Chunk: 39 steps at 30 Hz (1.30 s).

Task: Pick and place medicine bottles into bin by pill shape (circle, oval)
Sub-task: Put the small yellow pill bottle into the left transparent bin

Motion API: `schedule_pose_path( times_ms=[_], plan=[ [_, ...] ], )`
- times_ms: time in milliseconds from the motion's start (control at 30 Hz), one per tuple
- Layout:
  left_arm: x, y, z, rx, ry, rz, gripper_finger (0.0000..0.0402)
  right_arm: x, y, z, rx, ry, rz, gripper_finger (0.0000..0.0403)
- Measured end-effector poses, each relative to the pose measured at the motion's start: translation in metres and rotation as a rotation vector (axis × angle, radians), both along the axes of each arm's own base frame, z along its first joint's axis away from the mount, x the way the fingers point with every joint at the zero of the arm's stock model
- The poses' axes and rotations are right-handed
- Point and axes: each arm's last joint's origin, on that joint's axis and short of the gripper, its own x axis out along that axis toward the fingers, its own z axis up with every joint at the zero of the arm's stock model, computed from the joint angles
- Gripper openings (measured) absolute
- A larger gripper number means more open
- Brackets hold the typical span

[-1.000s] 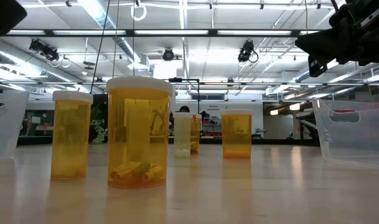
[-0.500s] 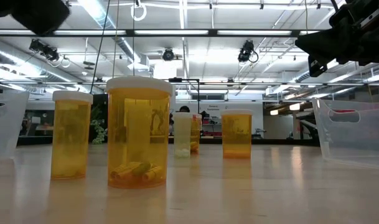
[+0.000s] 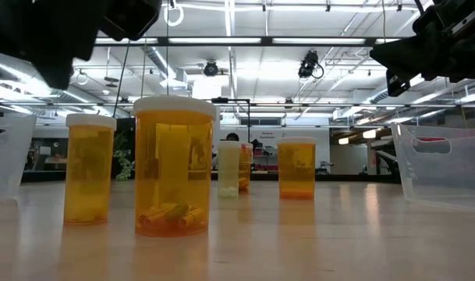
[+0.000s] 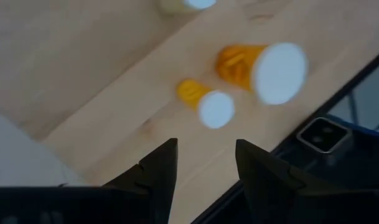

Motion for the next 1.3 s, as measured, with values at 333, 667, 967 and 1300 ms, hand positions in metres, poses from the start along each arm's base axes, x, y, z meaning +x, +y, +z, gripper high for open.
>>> schedule_pose_path(
  times_ms=[333, 667, 967, 1300],
  plan=[
    [0.021, 0.001, 0.012, 0.024, -0.266, 0.024, 0.0169, 0.000, 0.000, 0.000, 0.000, 0.000, 0.000, 0.0047],
    [0.062, 0.018, 0.025, 0.139, -0.454, -0.020, 0.0168, 0.000, 0.000, 0.000, 0.000, 0.001, 0.000, 0.0047],
    [0.093, 0.017, 0.057, 0.300, -0.348, -0.171, 0.0168, 0.000, 0.000, 0.000, 0.000, 0.001, 0.000, 0.0047],
    [0.082, 0.000, 0.033, 0.375, -0.015, -0.303, 0.0169, 0.000, 0.000, 0.000, 0.000, 0.001, 0.000, 0.0047]
  ],
)
